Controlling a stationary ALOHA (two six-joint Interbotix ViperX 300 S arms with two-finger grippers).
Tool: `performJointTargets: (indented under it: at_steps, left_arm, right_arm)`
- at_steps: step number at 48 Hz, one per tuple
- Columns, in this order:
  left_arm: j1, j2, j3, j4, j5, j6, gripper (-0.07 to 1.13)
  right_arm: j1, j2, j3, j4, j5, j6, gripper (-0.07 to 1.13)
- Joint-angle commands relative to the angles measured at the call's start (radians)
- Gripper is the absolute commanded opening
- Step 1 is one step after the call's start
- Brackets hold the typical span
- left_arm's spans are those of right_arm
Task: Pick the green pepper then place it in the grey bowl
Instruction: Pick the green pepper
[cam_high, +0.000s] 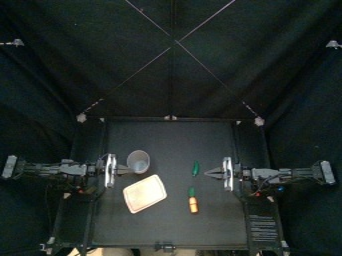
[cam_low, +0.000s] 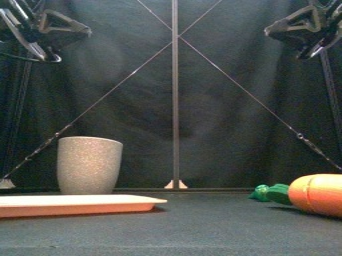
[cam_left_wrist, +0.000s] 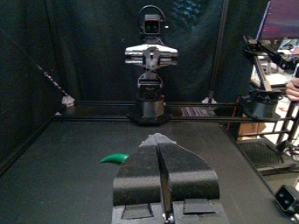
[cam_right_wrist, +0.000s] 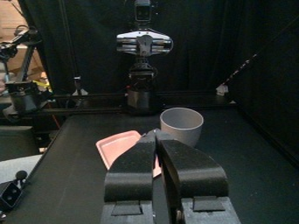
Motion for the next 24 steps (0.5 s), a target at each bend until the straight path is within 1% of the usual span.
performJointTargets:
  at_steps: [1,8,12,15,18,21,24]
  left_arm:
    - [0.018,0.006,-0.014,-0.005,0.044,0.002,0.01]
    - [0.034,0.005,-0.021,-0.005,0.11,0.003,0.02]
    - [0.044,0.005,-0.025,-0.005,0.141,0.003,0.02]
    - [0.057,0.005,-0.026,-0.006,0.166,0.002,0.02]
    - [0.066,0.005,-0.026,-0.005,0.181,0.002,0.02]
    - [0.071,0.005,-0.026,-0.006,0.189,0.002,0.02]
    - [0.075,0.005,-0.025,-0.005,0.19,0.002,0.02]
  right_arm:
    - [0.0,0.023,-0.003,0.032,0.005,0.021,0.07]
    - [-0.021,0.058,-0.012,0.14,0.072,0.072,0.11]
    - [-0.044,0.081,-0.02,0.189,0.138,0.097,0.17]
    - [-0.075,0.104,-0.029,0.218,0.202,0.12,0.26]
    - [-0.104,0.129,-0.034,0.244,0.245,0.135,0.38]
    - [-0.132,0.15,-0.038,0.268,0.279,0.153,0.53]
    - [-0.153,0.173,-0.038,0.295,0.298,0.176,0.71]
